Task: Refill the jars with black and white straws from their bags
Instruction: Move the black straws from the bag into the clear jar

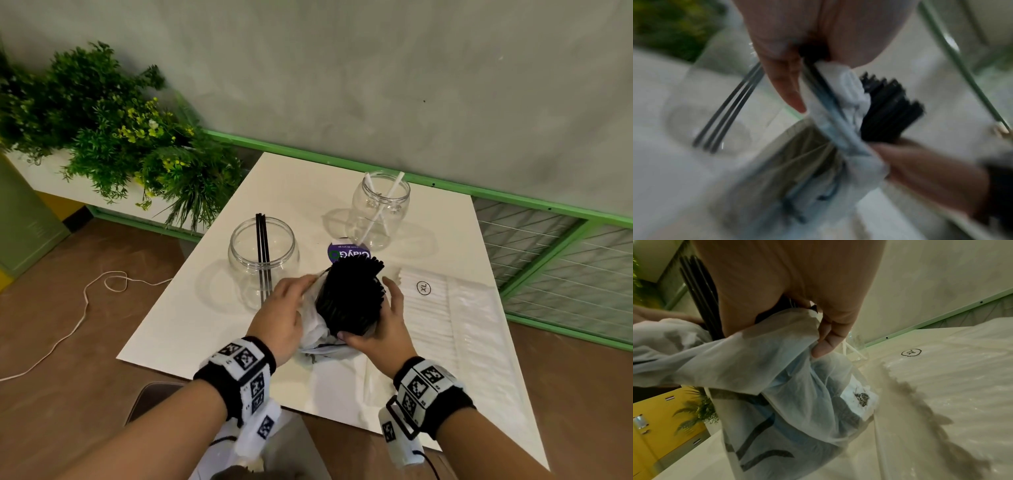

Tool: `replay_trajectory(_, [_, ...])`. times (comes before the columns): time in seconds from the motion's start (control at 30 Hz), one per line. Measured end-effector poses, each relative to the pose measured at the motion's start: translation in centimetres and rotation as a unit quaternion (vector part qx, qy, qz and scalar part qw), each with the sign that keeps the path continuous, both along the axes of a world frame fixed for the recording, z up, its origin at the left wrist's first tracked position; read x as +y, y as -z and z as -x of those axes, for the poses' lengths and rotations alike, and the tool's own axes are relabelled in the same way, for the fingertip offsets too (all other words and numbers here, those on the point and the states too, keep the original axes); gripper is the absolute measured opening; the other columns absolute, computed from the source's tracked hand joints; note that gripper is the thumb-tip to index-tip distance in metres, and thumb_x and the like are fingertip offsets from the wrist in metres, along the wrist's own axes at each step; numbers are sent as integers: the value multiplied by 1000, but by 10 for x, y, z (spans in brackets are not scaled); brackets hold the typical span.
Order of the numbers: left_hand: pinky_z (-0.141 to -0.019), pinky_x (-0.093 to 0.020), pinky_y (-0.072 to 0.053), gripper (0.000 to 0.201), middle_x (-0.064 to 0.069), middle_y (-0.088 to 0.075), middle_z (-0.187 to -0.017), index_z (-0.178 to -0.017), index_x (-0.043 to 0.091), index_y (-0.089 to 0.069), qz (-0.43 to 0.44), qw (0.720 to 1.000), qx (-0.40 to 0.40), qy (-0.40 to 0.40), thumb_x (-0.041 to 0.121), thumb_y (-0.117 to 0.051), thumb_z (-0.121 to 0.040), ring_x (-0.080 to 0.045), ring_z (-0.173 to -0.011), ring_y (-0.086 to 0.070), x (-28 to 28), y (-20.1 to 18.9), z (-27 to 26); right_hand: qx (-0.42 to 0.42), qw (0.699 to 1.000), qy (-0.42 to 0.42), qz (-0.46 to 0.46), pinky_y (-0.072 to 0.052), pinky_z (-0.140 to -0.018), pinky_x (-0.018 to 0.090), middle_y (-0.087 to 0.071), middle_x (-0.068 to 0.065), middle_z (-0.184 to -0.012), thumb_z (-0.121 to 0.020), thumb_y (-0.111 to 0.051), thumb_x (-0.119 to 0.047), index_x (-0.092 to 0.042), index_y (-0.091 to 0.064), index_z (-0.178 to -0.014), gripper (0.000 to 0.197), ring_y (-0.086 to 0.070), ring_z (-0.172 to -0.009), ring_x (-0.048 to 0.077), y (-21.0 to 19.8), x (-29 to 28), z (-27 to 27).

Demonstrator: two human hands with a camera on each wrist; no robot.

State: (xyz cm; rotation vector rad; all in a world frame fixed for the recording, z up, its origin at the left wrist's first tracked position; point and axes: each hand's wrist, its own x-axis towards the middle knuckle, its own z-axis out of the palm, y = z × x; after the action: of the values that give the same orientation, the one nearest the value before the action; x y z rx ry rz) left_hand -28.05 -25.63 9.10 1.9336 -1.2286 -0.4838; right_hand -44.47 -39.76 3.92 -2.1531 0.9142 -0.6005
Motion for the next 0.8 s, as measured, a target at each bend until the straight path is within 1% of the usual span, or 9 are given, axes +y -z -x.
replay_trajectory(0.07, [-107,-35,-34,61,2,-41,-139,-139,21,-42,-7,991,-126,42,29,-25,-80,-19,-125,-41,3,-6,1,-18,1000,-6,-19,-43,-103,47,-19,-18,-145,-47,-77,-57,-38,-33,-137,103,-42,-129,15,-2,0,-2])
replay_trajectory(0.1, [-109,-37,-32,67,3,-36,-146,-141,22,-38,-42,986,-151,48,45,-21,-81,-22,-129,-38,3,-10,2,-34,999,-7,-38,-44,-102,47,-25,-15,-144,-45,-79,-54,-52,-31,-131,98,-47,-124,15,-5,1,-4])
replay_trajectory(0.13, [-111,-36,-30,79,4,-28,-152,-145,22,-30,-93,981,-164,54,64,-19,-78,-23,-133,-33,4,-15,4,-48,997,-9,-60,-44,-101,45,-31,-11,-143,-44,-80,-51,-67,-27,-120,94,-50,-121,16,-6,1,-5])
replay_trajectory(0.2, [-108,-35,-33,108,6,-18,-156,-149,22,-13,-197,954,-212,81,87,-29,-65,-23,-133,-33,4,-19,10,-55,994,-18,-97,-44,-102,41,-36,-5,-141,-44,-81,-45,-75,-25,-110,91,-52,-118,15,-7,4,-7])
replay_trajectory(0.27, [-94,-35,-44,103,2,-32,-146,-148,20,-13,-239,929,-266,94,78,-47,-69,-24,-120,-46,-1,-16,12,-52,992,-29,-112,-43,-103,40,-36,-5,-140,-46,-80,-43,-68,-31,-110,84,-52,-118,13,-8,6,-7])
replay_trajectory(0.4, [-76,-34,-45,41,-3,-53,-119,-131,18,-40,-253,906,-331,70,24,-47,-91,-26,-103,-58,-11,-9,3,-12,996,-34,-77,-40,-105,34,-34,-14,-130,-57,-87,-33,-34,-52,-117,69,-48,-118,9,-14,1,2])
replay_trajectory(0.57, [-68,-33,-39,31,-8,-59,-112,-116,11,-47,-305,882,-342,110,3,-39,-87,-30,-99,-60,-10,-7,3,16,995,-34,97,-27,-101,23,-40,-10,-135,-60,-79,-52,-21,-46,-134,87,-34,-116,9,-21,0,10])
replay_trajectory(0.67, [-67,-34,-42,21,-8,-63,-105,-108,13,-43,-261,908,-307,113,23,-37,-91,-31,-91,-61,-7,0,2,44,997,-35,49,-35,-98,27,-49,-12,-126,-60,-65,-67,-26,-44,-134,87,-41,-115,12,-20,-1,7])
replay_trajectory(0.8, [-66,-32,-45,70,1,-64,-99,-114,21,-39,-209,926,-300,92,78,-23,-77,-22,-89,-64,5,7,1,83,996,-40,17,-38,-100,35,-49,-10,-119,-57,-58,-76,-28,-46,-130,88,-42,-114,16,-14,-5,2])
